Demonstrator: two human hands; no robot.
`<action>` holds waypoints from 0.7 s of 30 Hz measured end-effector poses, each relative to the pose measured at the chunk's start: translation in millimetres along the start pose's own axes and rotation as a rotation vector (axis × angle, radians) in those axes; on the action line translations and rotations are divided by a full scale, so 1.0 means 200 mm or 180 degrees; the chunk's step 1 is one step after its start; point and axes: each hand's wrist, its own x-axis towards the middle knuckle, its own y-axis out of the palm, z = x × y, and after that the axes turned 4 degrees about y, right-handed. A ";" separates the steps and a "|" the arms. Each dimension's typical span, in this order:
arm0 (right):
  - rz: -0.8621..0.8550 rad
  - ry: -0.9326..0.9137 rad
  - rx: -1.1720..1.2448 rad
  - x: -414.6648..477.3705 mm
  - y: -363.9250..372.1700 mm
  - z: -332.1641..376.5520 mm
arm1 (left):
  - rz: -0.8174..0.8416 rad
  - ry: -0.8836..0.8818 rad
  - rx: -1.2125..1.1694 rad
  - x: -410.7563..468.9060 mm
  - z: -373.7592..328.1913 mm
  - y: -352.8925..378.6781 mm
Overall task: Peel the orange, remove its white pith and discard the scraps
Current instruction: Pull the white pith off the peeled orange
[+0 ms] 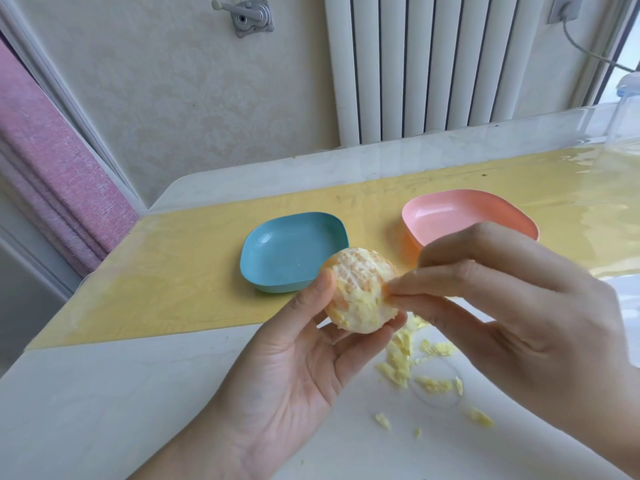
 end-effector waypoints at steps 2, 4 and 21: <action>0.0072 -0.0123 -0.0189 0.01 0.02 -0.02 | -0.0136 -0.0016 -0.0069 0.00 -0.01 0.02; 0.0182 -0.0201 -0.0212 0.00 0.04 -0.03 | -0.0276 -0.0055 -0.0080 0.00 -0.01 0.03; 0.0291 0.0159 0.0170 -0.02 0.05 -0.02 | -0.0586 -0.0083 -0.0523 0.00 -0.08 0.02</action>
